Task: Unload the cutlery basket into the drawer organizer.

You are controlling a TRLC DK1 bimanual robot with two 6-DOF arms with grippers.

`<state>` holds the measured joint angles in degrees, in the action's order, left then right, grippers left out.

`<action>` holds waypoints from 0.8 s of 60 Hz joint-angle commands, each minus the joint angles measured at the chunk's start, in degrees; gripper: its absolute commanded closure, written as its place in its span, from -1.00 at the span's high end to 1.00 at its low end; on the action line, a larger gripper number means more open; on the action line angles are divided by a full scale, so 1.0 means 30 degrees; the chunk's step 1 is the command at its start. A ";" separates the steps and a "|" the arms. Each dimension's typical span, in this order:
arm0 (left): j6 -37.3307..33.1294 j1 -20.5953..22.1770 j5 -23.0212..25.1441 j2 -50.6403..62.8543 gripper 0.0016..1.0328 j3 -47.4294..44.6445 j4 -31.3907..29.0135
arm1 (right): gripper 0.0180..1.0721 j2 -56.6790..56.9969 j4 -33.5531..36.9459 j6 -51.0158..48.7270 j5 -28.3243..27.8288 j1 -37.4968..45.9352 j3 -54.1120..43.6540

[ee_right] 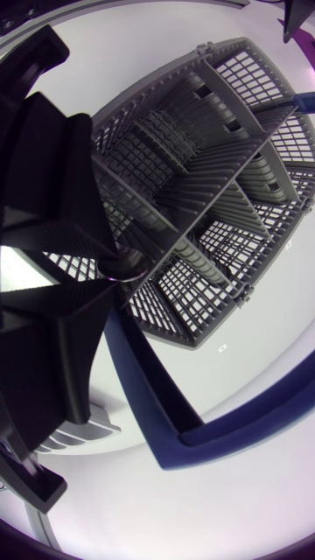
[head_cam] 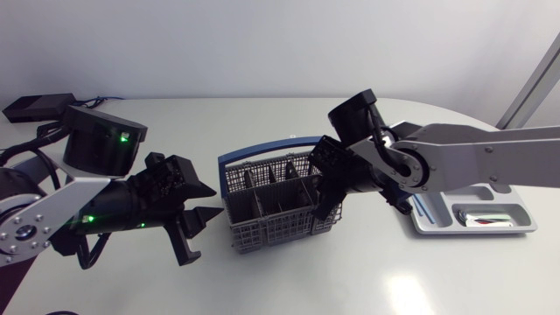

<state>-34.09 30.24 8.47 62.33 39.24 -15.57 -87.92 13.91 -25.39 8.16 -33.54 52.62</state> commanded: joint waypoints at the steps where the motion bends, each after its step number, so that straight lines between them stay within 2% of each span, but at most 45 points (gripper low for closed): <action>1: 0.0346 0.0174 -0.0128 0.0289 -0.14 -0.0367 0.0093 | -0.75 0.0156 0.0226 -0.0210 -0.0055 -0.0012 -0.0196; 29: 0.0376 0.0321 -0.0186 0.0026 -0.14 -0.0337 -0.0053 | -0.81 0.2207 -0.1239 -0.0180 -0.0084 -0.0978 -0.2599; 48: 0.0376 0.0321 -0.0216 -0.0150 -0.14 -0.0454 -0.0112 | -0.81 0.4932 -0.3202 -0.0151 -0.0084 -0.1183 -0.4591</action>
<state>-34.09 30.89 8.40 62.30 39.24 -15.62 -75.31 5.39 -25.39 7.57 -36.67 40.56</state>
